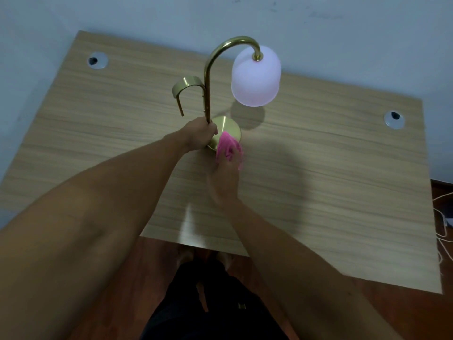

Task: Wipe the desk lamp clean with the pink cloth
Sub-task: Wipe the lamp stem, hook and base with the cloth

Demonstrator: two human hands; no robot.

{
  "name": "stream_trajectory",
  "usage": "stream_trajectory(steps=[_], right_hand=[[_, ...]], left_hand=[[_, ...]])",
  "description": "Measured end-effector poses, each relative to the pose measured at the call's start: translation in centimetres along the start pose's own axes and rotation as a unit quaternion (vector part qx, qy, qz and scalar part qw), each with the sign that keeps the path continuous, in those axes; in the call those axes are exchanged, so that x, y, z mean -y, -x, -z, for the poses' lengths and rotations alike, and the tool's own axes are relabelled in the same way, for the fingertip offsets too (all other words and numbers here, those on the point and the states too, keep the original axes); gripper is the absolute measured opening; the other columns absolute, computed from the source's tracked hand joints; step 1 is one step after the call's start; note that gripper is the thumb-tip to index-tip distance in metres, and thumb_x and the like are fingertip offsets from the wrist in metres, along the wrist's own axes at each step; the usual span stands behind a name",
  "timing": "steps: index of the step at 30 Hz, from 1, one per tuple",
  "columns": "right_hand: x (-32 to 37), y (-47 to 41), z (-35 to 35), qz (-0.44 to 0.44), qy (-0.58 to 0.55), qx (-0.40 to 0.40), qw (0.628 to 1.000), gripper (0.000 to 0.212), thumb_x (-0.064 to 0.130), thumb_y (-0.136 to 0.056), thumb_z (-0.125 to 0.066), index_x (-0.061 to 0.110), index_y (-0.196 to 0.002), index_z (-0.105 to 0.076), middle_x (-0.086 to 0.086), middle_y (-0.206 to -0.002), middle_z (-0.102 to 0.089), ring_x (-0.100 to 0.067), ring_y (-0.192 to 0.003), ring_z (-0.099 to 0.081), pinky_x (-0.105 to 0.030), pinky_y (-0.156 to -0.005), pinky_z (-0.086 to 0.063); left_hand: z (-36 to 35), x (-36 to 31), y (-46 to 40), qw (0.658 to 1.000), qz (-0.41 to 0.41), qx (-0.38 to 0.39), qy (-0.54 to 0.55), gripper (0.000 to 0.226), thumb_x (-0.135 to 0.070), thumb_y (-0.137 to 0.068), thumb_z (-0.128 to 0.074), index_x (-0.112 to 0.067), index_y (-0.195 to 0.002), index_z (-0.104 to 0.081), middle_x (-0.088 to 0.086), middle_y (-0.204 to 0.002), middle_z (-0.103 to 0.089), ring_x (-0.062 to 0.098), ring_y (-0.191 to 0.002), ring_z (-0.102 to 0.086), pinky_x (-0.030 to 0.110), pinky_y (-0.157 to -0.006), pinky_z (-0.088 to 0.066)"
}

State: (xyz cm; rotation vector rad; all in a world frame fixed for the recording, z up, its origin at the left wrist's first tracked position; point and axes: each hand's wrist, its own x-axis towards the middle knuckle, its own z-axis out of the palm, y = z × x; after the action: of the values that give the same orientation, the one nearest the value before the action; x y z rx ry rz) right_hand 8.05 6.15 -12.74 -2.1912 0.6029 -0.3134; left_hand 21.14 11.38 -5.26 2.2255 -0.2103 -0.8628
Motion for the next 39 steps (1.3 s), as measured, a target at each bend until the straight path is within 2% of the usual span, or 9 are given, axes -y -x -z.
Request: stream_trajectory(steps=[4, 9, 17, 20, 23, 25, 30, 35, 39], right_hand=[[-0.1, 0.7, 0.6, 0.065, -0.034, 0.064, 0.995, 0.051, -0.006, -0.086, -0.053, 0.000, -0.136, -0.065, -0.021, -0.140, -0.056, -0.042, -0.116, -0.061, -0.046, -0.097, -0.057], [-0.6, -1.9, 4.4, 0.015, -0.051, -0.087, 0.995, 0.039, 0.004, -0.085, -0.048, -0.012, -0.110, -0.073, -0.030, -0.115, -0.066, -0.036, -0.102, -0.066, 0.003, -0.086, -0.038], [-2.3, -3.5, 2.6, 0.292, 0.234, 0.123, 0.919, 0.035, 0.011, -0.084, -0.070, 0.013, -0.118, -0.078, -0.011, -0.133, -0.068, -0.033, -0.125, -0.053, -0.062, -0.092, -0.058], [-2.1, -3.4, 2.8, 0.315, 0.290, 0.118, 0.896, 0.054, 0.011, -0.060, -0.094, 0.019, -0.112, -0.082, -0.007, -0.129, -0.071, -0.028, -0.121, -0.044, -0.063, -0.076, -0.059], [-3.8, -3.9, 3.7, 0.356, 0.265, 0.154, 0.883, 0.033, 0.018, -0.088, -0.072, 0.015, -0.120, -0.078, -0.008, -0.137, -0.066, -0.031, -0.130, -0.051, -0.059, -0.104, -0.051], [-4.4, -5.1, 4.7, 0.339, 0.228, 0.195, 0.892, 0.037, 0.028, -0.101, -0.047, 0.019, -0.125, -0.074, -0.004, -0.140, -0.063, -0.025, -0.132, -0.053, -0.054, -0.116, -0.044], [-5.0, -8.2, 7.5, 0.164, 0.143, 0.090, 0.972, 0.030, -0.001, -0.085, -0.053, 0.013, -0.090, -0.078, -0.009, -0.110, -0.074, -0.033, -0.105, -0.068, -0.049, -0.097, -0.054], [-3.9, -11.3, 6.5, -0.007, 0.046, 0.043, 0.998, 0.034, 0.001, -0.092, -0.057, 0.012, -0.116, -0.078, -0.005, -0.131, -0.070, -0.019, -0.124, -0.061, -0.019, -0.112, -0.039], [-1.2, -10.1, 4.9, -0.038, 0.002, 0.153, 0.988, 0.035, 0.011, -0.103, -0.054, 0.012, -0.136, -0.065, -0.007, -0.139, -0.063, -0.025, -0.132, -0.057, -0.036, -0.116, -0.041]], left_hand=[[0.7, 0.0, 0.3, 0.999, -0.017, 0.023, -0.023, 0.023, -0.022, -0.102, -0.046, -0.008, -0.101, -0.064, 0.011, -0.104, -0.062, 0.025, -0.097, -0.056, 0.039, -0.088, -0.045], [2.0, -0.6, 1.6, 0.995, -0.085, -0.041, -0.009, 0.040, -0.044, -0.098, -0.054, -0.008, -0.107, -0.068, 0.009, -0.102, -0.069, 0.020, -0.096, -0.061, 0.033, -0.083, -0.045], [2.0, -1.0, 2.4, 0.994, -0.092, -0.063, -0.018, 0.052, -0.042, -0.099, -0.045, 0.004, -0.102, -0.068, 0.026, -0.099, -0.072, 0.034, -0.083, -0.068, 0.049, -0.083, -0.055], [2.1, -1.4, 2.4, 0.995, -0.086, -0.047, -0.032, 0.037, -0.028, -0.101, -0.044, 0.000, -0.097, -0.069, 0.023, -0.092, -0.071, 0.029, -0.077, -0.062, 0.047, -0.078, -0.054], [2.2, -1.5, 2.2, 0.996, -0.076, -0.033, -0.038, 0.039, -0.027, -0.101, -0.044, 0.000, -0.104, -0.072, 0.021, -0.101, -0.074, 0.034, -0.091, -0.070, 0.046, -0.084, -0.056], [2.4, -1.5, 2.2, 0.996, -0.069, -0.028, -0.040, 0.040, -0.028, -0.099, -0.044, -0.001, -0.104, -0.073, 0.022, -0.102, -0.075, 0.035, -0.096, -0.071, 0.044, -0.086, -0.056], [2.6, -1.6, 2.2, 0.997, -0.063, -0.019, -0.037, 0.041, -0.028, -0.097, -0.044, 0.001, -0.104, -0.072, 0.024, -0.105, -0.074, 0.033, -0.093, -0.070, 0.044, -0.086, -0.056], [2.8, -1.4, 1.8, 0.996, -0.070, -0.009, -0.050, 0.042, -0.028, -0.097, -0.044, 0.005, -0.103, -0.071, 0.022, -0.101, -0.073, 0.035, -0.093, -0.068, 0.047, -0.088, -0.055], [2.8, -1.4, 1.7, 0.996, -0.072, -0.005, -0.047, 0.040, -0.025, -0.099, -0.043, 0.004, -0.105, -0.071, 0.023, -0.099, -0.072, 0.028, -0.087, -0.064, 0.042, -0.083, -0.054]])
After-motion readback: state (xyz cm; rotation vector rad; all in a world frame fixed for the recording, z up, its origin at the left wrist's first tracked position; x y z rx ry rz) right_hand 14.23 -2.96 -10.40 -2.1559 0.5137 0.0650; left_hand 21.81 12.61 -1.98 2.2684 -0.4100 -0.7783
